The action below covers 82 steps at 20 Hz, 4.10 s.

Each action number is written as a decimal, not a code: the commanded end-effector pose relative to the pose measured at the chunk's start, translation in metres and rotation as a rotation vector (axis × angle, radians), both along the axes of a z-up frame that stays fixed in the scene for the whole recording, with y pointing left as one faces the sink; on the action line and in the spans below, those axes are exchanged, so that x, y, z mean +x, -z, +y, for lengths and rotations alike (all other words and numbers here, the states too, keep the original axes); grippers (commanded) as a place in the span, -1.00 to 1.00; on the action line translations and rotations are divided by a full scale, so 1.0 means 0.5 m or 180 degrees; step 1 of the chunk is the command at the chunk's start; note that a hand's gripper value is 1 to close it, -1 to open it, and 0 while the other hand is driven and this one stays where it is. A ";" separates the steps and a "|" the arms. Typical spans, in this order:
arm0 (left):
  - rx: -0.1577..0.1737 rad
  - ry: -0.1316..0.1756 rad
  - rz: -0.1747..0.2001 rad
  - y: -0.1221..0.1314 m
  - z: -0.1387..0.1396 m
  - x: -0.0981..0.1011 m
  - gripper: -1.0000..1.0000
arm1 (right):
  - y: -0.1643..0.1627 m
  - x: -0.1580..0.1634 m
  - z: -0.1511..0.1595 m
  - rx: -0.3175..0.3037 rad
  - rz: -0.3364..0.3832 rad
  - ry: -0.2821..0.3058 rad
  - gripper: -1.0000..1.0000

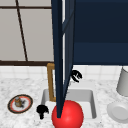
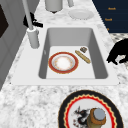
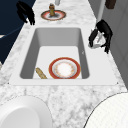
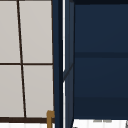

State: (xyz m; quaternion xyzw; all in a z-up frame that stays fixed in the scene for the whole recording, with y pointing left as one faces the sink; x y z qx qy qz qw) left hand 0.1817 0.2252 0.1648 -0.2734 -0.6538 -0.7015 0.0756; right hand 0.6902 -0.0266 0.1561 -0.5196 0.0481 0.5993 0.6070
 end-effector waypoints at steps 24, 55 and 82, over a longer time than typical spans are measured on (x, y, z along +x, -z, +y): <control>0.0000 0.0000 0.0000 0.000 0.000 0.000 0.00 | -0.147 0.013 -0.021 0.0187 0.0185 0.0039 -1.00; 0.0000 0.0000 0.0000 0.000 0.000 0.000 0.00 | -0.248 -0.208 -0.212 0.1809 -0.0073 -0.0241 -1.00; 0.0000 0.0000 0.0000 0.000 0.000 0.000 0.00 | -0.292 -0.498 -0.230 0.1871 -0.0145 -0.0363 -1.00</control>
